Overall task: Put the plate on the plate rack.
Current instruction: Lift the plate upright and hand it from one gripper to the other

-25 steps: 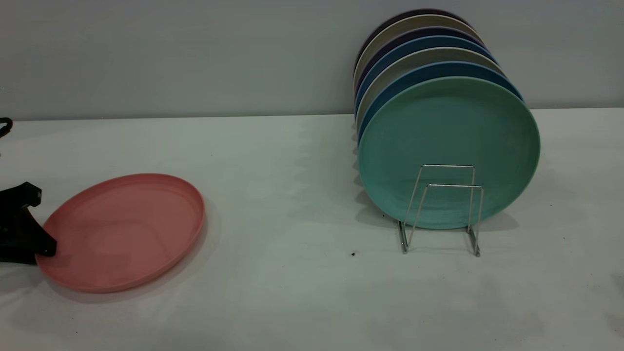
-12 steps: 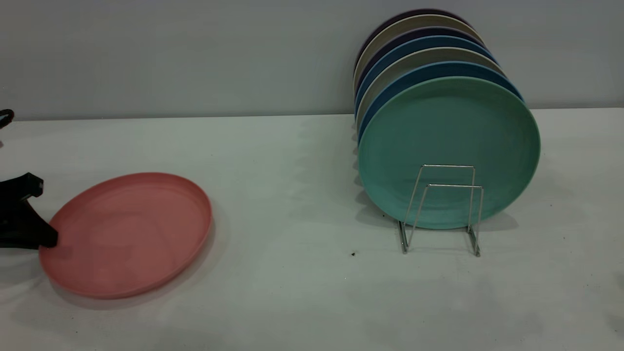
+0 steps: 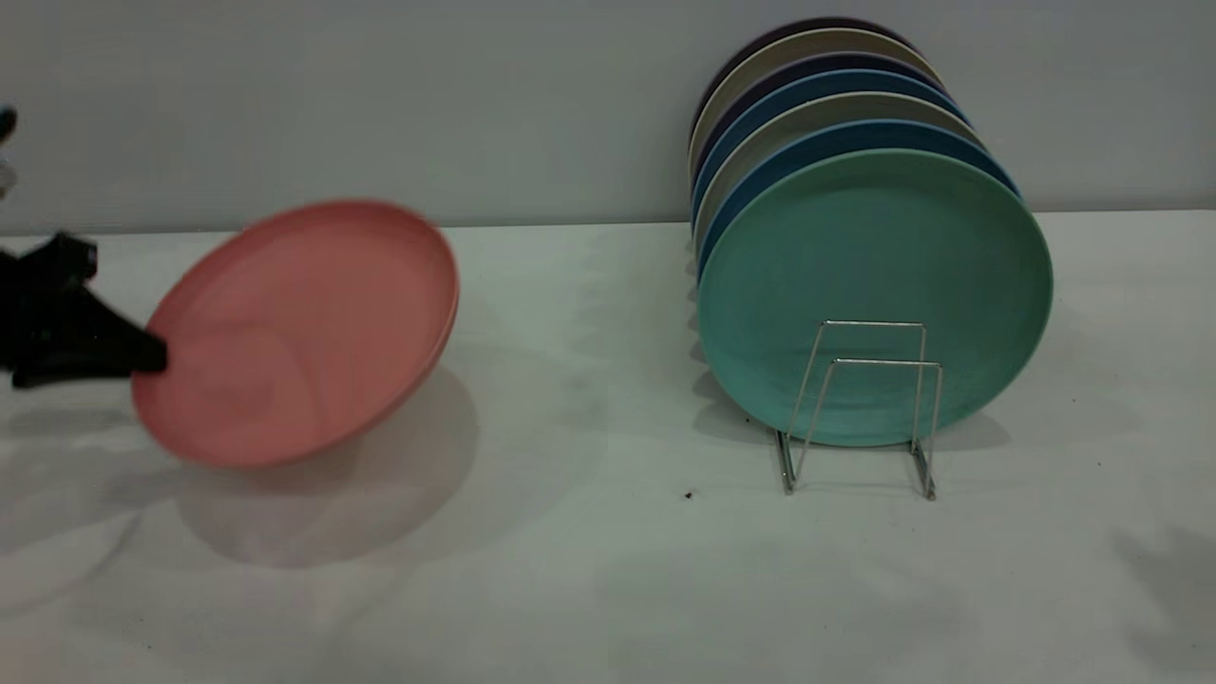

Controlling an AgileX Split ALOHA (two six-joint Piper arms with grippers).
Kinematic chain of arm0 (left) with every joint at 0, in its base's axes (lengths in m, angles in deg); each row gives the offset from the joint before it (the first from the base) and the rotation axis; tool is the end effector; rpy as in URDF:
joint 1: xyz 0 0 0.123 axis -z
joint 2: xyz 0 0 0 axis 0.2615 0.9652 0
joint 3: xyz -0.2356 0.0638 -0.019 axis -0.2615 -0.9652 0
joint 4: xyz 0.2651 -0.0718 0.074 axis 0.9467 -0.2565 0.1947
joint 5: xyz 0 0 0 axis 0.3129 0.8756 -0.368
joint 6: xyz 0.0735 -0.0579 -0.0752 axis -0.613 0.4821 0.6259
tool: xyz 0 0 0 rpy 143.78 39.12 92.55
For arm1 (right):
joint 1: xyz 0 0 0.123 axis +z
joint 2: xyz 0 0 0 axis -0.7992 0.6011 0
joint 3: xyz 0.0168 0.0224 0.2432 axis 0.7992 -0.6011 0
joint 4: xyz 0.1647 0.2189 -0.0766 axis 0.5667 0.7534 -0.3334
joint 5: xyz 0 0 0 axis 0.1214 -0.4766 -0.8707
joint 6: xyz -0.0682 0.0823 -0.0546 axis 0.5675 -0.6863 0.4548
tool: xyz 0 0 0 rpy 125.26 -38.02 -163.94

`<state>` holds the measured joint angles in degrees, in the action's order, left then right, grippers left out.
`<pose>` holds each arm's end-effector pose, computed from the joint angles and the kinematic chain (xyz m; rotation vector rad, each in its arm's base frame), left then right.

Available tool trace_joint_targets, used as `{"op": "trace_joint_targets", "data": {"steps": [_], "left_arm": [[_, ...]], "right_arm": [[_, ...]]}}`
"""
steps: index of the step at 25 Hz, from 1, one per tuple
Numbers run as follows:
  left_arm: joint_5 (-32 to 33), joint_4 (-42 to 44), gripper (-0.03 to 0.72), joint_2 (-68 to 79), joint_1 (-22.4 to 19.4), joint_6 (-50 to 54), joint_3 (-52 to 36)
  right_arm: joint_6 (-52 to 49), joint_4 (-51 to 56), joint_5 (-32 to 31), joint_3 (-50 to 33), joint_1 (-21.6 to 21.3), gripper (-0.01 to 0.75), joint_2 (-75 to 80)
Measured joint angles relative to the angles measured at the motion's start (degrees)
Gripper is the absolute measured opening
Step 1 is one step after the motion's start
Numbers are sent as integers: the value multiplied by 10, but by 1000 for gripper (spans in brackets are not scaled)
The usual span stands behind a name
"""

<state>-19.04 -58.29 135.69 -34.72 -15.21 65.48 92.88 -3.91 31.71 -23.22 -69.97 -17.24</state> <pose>0.3664 0.0574 -0.0161 -0.2373 2.5356 -0.6849 0.2970 -0.0212 0.1884 -0.0179 2.2420 0.4924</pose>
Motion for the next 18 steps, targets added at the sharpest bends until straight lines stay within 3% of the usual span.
{"op": "trace_joint_targets", "data": {"steps": [6, 13, 18], "left_arm": [[6, -11, 20, -42, 62, -13, 0], [8, -13, 20, -48, 114, -9, 0], [7, -13, 20, -48, 151, -4, 0]], "right_arm": [[53, 71, -69, 0, 0, 320, 0], [63, 89, -105, 3, 0, 357, 0], [74, 98, -118, 3, 36, 367, 0]]}}
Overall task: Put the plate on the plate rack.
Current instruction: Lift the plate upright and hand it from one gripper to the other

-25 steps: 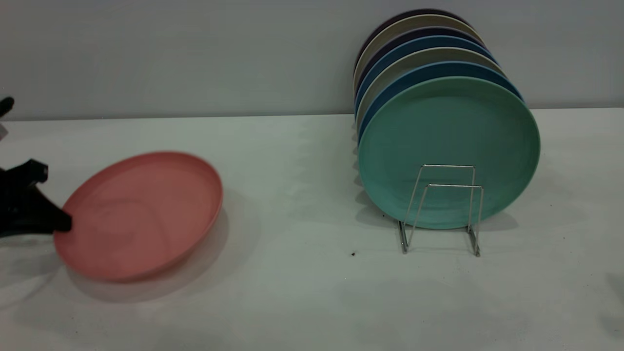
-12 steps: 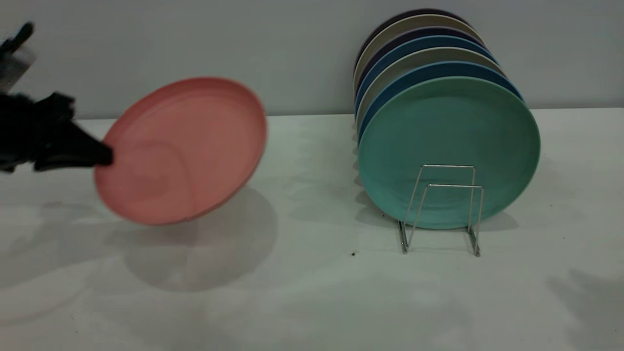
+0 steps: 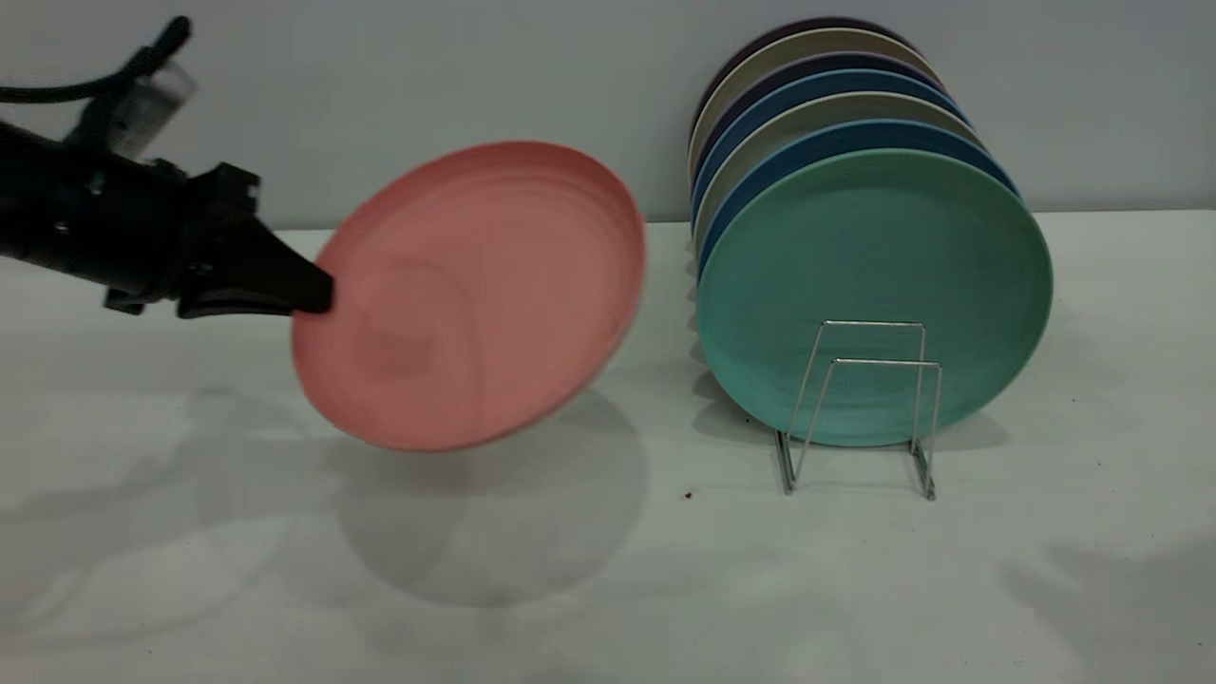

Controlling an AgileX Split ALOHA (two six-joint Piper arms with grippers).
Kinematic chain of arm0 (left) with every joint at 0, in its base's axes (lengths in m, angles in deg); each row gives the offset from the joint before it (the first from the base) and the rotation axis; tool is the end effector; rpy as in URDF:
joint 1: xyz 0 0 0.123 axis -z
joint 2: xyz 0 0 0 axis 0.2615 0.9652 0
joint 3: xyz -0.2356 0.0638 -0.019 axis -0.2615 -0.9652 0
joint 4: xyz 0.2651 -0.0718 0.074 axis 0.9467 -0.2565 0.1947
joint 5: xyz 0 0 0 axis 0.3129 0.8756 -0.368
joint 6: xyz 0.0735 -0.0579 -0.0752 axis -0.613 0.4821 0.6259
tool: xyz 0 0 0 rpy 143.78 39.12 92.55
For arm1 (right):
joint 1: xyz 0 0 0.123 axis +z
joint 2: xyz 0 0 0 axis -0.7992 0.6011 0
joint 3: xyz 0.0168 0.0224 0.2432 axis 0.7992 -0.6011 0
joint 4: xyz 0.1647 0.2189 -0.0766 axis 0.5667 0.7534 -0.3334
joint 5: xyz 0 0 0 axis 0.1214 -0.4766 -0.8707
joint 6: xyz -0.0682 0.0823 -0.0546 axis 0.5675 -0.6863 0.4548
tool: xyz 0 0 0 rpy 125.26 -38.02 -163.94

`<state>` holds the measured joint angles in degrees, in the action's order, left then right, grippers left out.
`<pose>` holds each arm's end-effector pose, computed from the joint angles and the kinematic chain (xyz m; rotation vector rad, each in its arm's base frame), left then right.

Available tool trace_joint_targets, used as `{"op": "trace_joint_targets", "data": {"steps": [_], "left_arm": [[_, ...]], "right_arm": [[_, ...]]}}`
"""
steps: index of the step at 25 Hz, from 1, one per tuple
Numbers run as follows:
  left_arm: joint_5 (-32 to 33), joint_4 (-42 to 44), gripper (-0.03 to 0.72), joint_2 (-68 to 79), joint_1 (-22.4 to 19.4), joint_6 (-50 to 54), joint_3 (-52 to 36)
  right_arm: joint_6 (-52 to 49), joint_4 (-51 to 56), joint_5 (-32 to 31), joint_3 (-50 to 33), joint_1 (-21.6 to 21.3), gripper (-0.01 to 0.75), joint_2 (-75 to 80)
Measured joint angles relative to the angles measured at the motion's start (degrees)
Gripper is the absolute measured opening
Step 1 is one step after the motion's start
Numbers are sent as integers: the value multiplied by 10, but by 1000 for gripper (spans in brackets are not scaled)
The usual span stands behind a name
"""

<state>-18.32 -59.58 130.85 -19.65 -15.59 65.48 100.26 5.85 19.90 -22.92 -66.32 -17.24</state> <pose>0.3798 -0.0404 0.0166 0.1174 2.5031 -0.7754 0.2912 0.0216 0.2034 -0.2119 2.1520 0.7824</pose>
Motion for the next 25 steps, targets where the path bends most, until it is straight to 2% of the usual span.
{"op": "trace_joint_targets", "data": {"steps": [7, 11, 16, 25], "left_arm": [[-20, -23, 20, 0, 67, 0, 0], [-26, -33, 20, 0, 95, 0, 0], [-27, -56, 20, 0, 117, 0, 1], [-29, -73, 20, 0, 153, 0, 17]], "right_arm": [[-8, -4, 9, 0, 71, 367, 18], [-11, -7, 17, 0, 97, 367, 75], [12, 16, 27, 0, 115, 370, 140], [74, 64, 22, 1, 116, 371, 210]]}}
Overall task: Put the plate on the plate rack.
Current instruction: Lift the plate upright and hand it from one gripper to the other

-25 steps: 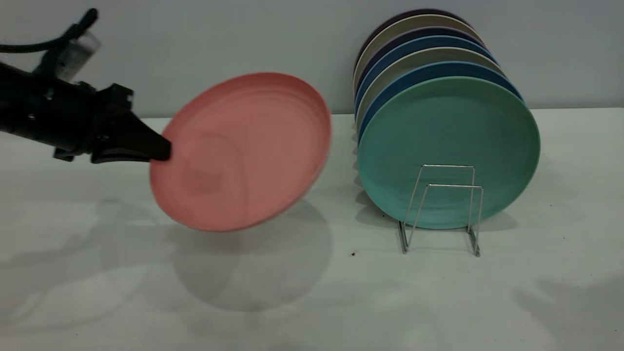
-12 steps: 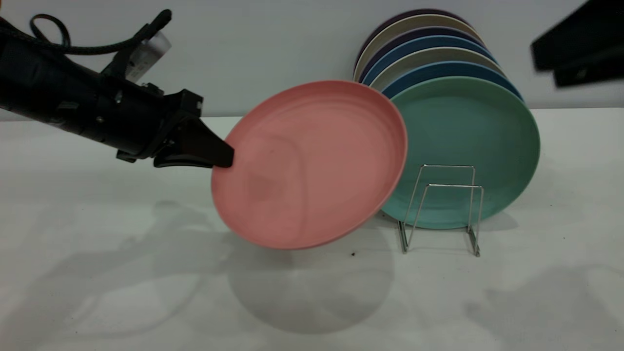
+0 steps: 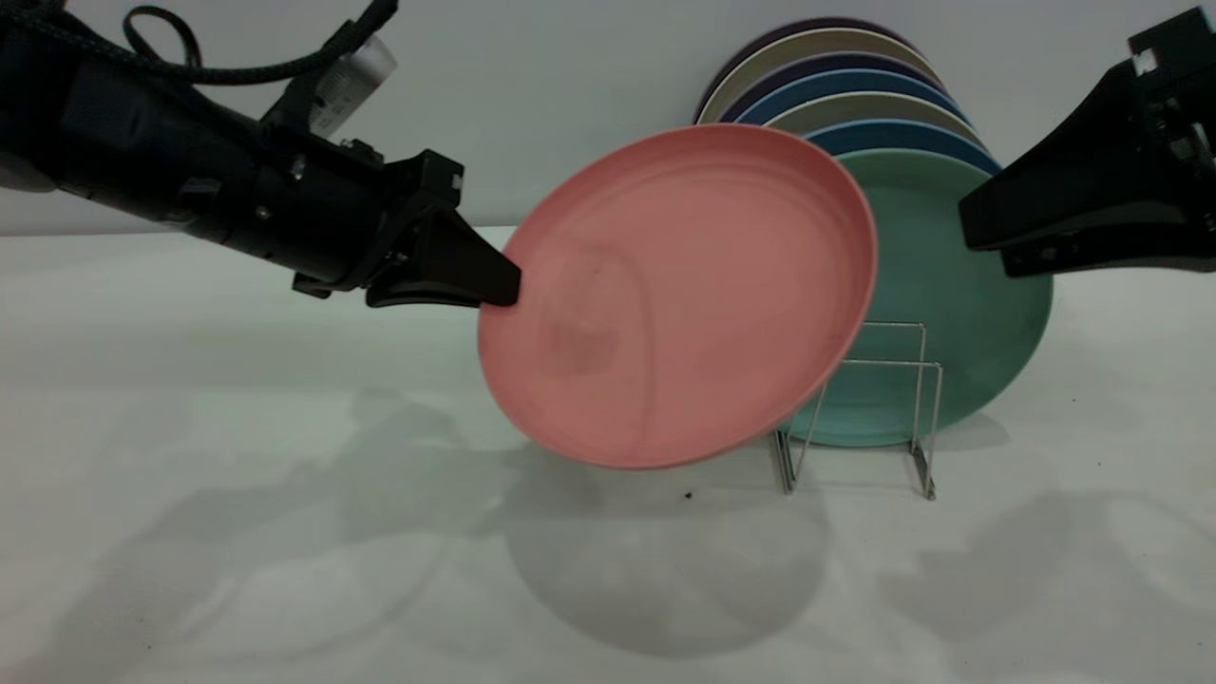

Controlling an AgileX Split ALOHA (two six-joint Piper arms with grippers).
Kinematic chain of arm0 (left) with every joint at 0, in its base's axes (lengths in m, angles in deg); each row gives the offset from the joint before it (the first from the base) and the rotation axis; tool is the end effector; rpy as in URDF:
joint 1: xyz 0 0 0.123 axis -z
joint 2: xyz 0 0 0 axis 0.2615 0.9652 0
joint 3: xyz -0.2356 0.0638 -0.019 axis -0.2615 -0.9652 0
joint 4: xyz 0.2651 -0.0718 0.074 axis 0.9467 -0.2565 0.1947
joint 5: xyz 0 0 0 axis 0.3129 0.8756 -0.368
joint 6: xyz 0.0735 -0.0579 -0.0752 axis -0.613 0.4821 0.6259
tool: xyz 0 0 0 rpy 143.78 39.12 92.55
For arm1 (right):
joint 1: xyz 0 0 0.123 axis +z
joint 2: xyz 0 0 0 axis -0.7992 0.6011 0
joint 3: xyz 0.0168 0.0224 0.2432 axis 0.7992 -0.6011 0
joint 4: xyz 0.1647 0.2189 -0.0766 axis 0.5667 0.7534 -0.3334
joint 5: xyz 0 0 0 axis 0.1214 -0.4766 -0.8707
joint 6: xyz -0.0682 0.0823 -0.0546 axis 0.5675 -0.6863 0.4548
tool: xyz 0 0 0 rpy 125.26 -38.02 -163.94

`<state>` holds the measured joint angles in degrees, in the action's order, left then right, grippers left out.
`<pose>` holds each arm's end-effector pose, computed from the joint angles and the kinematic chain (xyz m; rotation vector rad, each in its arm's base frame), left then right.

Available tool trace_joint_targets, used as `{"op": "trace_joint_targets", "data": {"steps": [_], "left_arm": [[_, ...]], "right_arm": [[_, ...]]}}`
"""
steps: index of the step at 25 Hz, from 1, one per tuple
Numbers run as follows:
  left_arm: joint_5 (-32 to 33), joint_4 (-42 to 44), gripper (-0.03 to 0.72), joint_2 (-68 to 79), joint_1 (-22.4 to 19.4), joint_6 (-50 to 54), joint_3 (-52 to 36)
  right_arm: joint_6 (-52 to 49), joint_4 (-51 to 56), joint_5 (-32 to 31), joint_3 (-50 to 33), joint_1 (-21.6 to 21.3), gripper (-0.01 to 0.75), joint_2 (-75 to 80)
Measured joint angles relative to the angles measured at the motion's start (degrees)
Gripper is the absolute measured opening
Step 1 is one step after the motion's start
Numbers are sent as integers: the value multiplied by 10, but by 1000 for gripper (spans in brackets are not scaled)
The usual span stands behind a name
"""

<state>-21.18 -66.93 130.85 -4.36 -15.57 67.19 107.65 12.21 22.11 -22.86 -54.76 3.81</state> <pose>0.3744 -0.1385 0.0265 0.2840 2.4684 -0.8685 0.3015 0.0783 0.1030 -0.2892 2.3786 1.0051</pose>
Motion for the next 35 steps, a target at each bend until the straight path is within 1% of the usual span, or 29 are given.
{"op": "trace_joint_targets", "data": {"steps": [6, 16, 24, 29, 32, 35], "left_arm": [[-8, -2, 20, 0, 25, 0, 0], [-12, -12, 20, 0, 44, 0, 0], [-17, -16, 18, 0, 60, 0, 0], [-20, -25, 17, 0, 68, 0, 0], [-27, -25, 18, 0, 70, -2, 0], [-33, -25, 18, 0, 70, -2, 0]], "right_arm": [[28, 19, -10, 0, 0, 371, 25], [50, 35, -28, 0, 0, 371, 57], [54, 36, -28, 1, 0, 369, 63], [58, 37, -28, 1, 6, 315, 78], [67, 43, -21, 1, 14, 263, 91], [76, 53, -2, 1, 18, 193, 100]]}}
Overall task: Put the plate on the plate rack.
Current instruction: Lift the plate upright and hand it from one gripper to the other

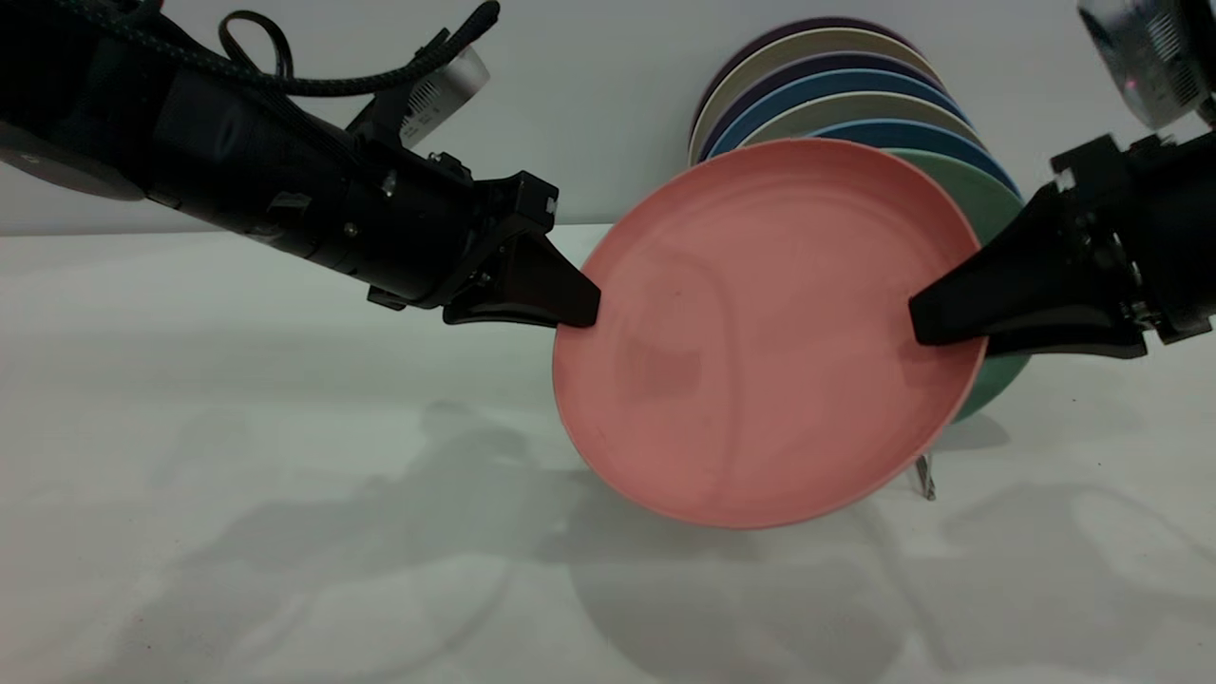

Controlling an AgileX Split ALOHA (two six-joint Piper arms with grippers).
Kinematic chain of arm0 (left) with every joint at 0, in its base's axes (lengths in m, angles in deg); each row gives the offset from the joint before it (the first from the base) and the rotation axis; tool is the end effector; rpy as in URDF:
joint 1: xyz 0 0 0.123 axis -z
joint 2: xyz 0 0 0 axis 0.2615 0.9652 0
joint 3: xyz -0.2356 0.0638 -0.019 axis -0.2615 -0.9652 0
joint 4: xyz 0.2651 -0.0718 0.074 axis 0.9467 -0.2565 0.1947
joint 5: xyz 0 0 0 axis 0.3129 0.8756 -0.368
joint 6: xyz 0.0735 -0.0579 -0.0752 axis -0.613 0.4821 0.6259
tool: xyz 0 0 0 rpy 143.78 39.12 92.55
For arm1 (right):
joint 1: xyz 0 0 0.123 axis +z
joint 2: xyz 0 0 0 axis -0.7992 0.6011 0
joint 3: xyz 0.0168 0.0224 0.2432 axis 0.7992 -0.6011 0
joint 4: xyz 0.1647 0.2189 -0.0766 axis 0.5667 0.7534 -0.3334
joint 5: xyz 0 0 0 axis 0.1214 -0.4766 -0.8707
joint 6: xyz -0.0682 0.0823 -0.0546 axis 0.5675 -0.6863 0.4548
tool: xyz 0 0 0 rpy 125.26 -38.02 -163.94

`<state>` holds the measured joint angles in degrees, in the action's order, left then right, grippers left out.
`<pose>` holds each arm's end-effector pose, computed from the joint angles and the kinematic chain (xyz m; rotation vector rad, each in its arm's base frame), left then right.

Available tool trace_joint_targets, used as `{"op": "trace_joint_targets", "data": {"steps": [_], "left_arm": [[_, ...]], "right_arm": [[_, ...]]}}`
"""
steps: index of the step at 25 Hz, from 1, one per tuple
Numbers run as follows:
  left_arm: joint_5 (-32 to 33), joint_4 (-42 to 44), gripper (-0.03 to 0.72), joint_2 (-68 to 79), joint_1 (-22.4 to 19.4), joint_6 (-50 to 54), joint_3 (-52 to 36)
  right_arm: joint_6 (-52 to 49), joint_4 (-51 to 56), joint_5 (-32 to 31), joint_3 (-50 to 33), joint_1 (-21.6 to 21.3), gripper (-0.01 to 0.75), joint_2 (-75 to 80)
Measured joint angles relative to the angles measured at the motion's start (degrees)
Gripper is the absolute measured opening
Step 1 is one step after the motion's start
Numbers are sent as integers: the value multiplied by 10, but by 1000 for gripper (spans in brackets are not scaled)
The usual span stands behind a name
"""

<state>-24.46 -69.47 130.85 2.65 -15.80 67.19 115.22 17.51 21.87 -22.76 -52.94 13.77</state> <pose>0.3607 -0.1789 0.0253 0.3627 2.4742 -0.8651 0.2979 0.0892 0.0568 -0.2984 2.4397 1.0713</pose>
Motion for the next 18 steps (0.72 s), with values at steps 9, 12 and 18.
{"op": "trace_joint_targets", "data": {"steps": [9, 12, 18], "left_arm": [[0, 0, 18, 0, 0, -8, 0], [0, -1, 18, 0, 0, -9, 0], [1, -2, 22, 0, 0, -11, 0]], "right_arm": [[17, 10, 20, 0, 0, 140, 3], [23, 15, 21, 0, 0, 140, 3], [29, 18, 25, 0, 0, 132, 3]]}}
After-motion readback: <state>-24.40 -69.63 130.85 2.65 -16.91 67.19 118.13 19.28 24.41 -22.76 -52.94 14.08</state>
